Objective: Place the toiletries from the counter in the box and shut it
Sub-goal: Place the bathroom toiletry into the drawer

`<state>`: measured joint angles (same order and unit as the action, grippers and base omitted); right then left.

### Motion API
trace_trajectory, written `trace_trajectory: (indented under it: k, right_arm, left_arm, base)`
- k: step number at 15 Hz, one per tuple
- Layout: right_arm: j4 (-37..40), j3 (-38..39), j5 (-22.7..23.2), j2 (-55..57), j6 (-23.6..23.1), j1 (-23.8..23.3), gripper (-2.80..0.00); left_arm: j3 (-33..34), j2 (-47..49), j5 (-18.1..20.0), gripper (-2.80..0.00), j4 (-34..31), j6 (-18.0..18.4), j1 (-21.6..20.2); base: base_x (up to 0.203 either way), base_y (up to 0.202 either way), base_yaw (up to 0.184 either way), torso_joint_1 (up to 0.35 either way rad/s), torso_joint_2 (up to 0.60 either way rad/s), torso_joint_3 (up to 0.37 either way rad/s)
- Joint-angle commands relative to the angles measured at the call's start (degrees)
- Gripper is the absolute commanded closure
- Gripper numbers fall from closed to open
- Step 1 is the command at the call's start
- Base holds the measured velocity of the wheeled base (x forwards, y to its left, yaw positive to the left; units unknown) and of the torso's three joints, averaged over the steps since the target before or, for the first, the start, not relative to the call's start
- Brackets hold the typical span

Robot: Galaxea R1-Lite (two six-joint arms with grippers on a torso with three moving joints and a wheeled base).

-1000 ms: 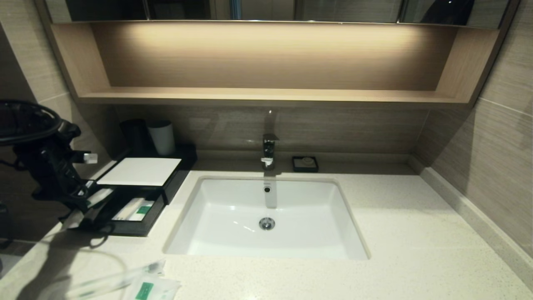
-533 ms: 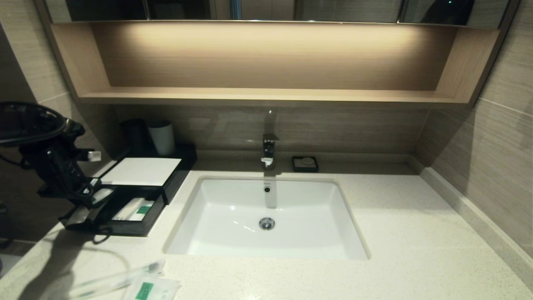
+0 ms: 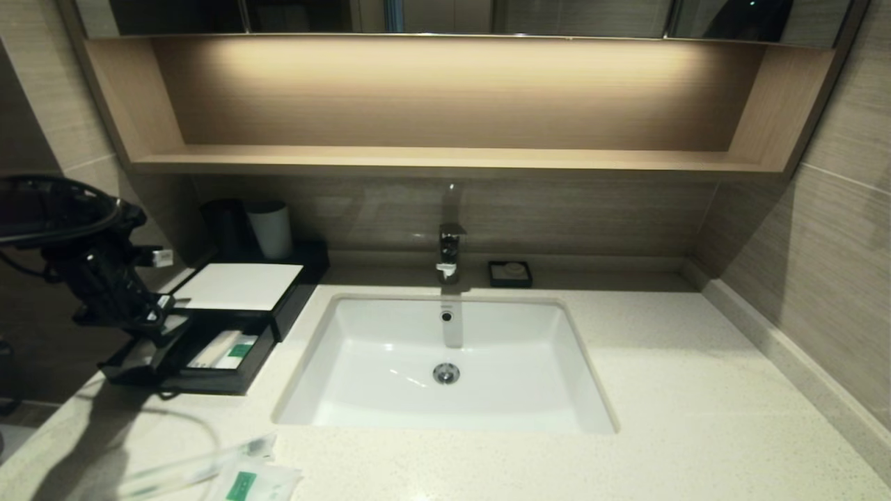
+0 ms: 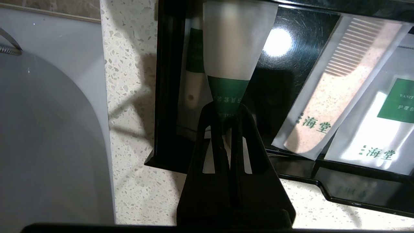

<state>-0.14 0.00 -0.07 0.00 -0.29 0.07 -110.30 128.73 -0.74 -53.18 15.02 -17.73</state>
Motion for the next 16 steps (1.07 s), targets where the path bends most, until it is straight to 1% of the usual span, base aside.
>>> trace_trajectory:
  k: [1, 9, 16]
  right_arm:
    - [-0.04, 0.09, -0.01, -0.09, 0.02, 0.01, 0.00]
    - [-0.04, 0.09, -0.01, -0.09, 0.03, 0.01, 0.00]
    - [-0.04, 0.00, -0.01, -0.09, 0.01, 0.01, 0.00]
  left_arm:
    - [0.00, 0.56, 0.04, 0.00, 0.00, 0.27, -0.03]
    - [0.00, 1.09, 0.30, 0.00, 2.64, 0.54, 0.23]
    - [0.00, 1.61, 0.30, 0.00, 2.69, 0.89, 0.23]
  base:
    - [0.000, 0.000, 0.000, 0.000, 0.00, 0.000]
    - [0.000, 0.000, 0.000, 0.000, 0.00, 0.000]
    - [0.000, 0.000, 0.000, 0.000, 0.00, 0.000]
